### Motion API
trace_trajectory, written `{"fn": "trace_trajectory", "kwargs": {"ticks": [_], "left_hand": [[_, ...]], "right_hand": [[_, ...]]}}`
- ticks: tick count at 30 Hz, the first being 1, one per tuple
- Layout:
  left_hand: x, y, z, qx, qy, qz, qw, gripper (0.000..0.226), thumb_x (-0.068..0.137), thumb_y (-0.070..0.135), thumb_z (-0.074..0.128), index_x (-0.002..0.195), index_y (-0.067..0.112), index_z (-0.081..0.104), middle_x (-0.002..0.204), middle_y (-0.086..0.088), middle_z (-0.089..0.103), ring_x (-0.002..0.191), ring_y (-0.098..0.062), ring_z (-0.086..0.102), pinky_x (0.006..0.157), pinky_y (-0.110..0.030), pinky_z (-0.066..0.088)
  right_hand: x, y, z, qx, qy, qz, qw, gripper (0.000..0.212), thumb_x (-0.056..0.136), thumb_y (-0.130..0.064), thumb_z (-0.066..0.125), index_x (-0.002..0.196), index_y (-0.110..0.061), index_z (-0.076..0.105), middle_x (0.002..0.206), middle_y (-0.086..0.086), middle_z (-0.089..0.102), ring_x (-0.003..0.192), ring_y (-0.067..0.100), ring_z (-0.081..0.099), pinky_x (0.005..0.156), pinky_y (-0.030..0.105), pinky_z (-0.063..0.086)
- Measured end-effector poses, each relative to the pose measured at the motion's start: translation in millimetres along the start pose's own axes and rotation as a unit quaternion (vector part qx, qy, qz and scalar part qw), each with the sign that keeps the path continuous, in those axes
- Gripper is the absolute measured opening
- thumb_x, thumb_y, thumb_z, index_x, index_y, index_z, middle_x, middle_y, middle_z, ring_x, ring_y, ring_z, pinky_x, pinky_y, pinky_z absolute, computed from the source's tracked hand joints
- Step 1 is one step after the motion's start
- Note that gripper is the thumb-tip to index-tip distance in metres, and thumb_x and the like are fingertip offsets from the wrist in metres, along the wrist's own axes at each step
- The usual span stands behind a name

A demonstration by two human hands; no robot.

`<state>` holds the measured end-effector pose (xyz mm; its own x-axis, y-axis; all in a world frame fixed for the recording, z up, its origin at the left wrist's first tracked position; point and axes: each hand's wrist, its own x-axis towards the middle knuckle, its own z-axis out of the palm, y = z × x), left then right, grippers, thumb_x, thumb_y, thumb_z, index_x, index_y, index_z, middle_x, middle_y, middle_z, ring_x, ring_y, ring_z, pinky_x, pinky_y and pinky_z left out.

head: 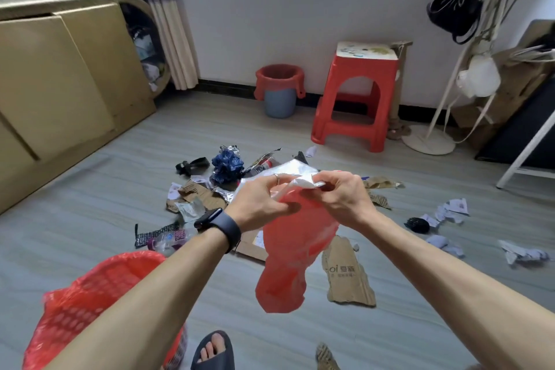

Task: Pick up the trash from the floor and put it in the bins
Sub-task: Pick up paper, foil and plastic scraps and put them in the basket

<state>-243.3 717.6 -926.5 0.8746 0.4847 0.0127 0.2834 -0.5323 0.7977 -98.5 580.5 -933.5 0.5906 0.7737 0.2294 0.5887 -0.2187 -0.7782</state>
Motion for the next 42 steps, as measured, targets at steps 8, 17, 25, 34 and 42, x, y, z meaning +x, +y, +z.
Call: {"fn": "trace_trajectory", "kwargs": {"ticks": [8,17,25,34,42], "left_hand": [[-1,-28,-8,0.202,0.107,0.004,0.973,0.017,0.087,0.039,0.058,0.097,0.032,0.070,0.077,0.002,0.071,0.069,-0.023,0.065,0.057,-0.032,0.053],[-5,4,-21,-0.453,0.068,-0.192,0.868,0.020,0.090,0.006,0.056,0.106,0.010,0.067,0.088,-0.009,0.067,0.062,-0.015,0.063,0.053,-0.021,0.054],[-4,7,-15,-0.423,0.072,-0.189,0.883,0.018,0.086,-0.004,0.064,0.104,-0.004,0.064,0.091,-0.017,0.069,0.065,-0.019,0.068,0.056,-0.025,0.058],[-7,-28,-34,-0.082,0.050,-0.119,0.988,0.052,0.068,-0.005,0.061,0.100,0.033,0.077,0.089,0.006,0.076,0.082,-0.018,0.072,0.062,-0.029,0.058],[-14,-25,-32,-0.111,0.105,-0.050,0.987,0.022,0.077,0.006,0.076,0.089,0.024,0.079,0.079,0.005,0.075,0.073,-0.006,0.068,0.059,-0.018,0.053]], "right_hand": [[4,0,-5,0.002,-0.016,-0.004,1.000,0.022,0.071,-0.034,0.087,0.061,-0.041,0.069,0.112,-0.009,0.056,0.081,0.003,0.060,0.069,0.009,0.045],[-3,-1,27,-0.092,0.078,-0.108,0.987,0.009,0.073,-0.013,0.084,0.077,-0.015,0.077,0.081,-0.004,0.062,0.065,0.013,0.055,0.058,0.018,0.040],[-8,-8,51,-0.029,0.121,-0.117,0.985,0.022,0.071,-0.003,0.078,0.088,-0.018,0.081,0.087,-0.002,0.072,0.075,0.008,0.066,0.070,0.018,0.053],[-1,-19,23,-0.155,-0.078,-0.042,0.984,0.078,0.072,-0.054,0.079,0.141,-0.041,0.046,0.148,0.001,0.039,0.122,0.016,0.043,0.103,0.036,0.044],[1,2,24,-0.147,-0.093,0.022,0.985,0.022,0.083,-0.042,0.073,0.070,-0.035,0.057,0.071,-0.001,0.067,0.068,0.023,0.065,0.059,0.039,0.054]]}}
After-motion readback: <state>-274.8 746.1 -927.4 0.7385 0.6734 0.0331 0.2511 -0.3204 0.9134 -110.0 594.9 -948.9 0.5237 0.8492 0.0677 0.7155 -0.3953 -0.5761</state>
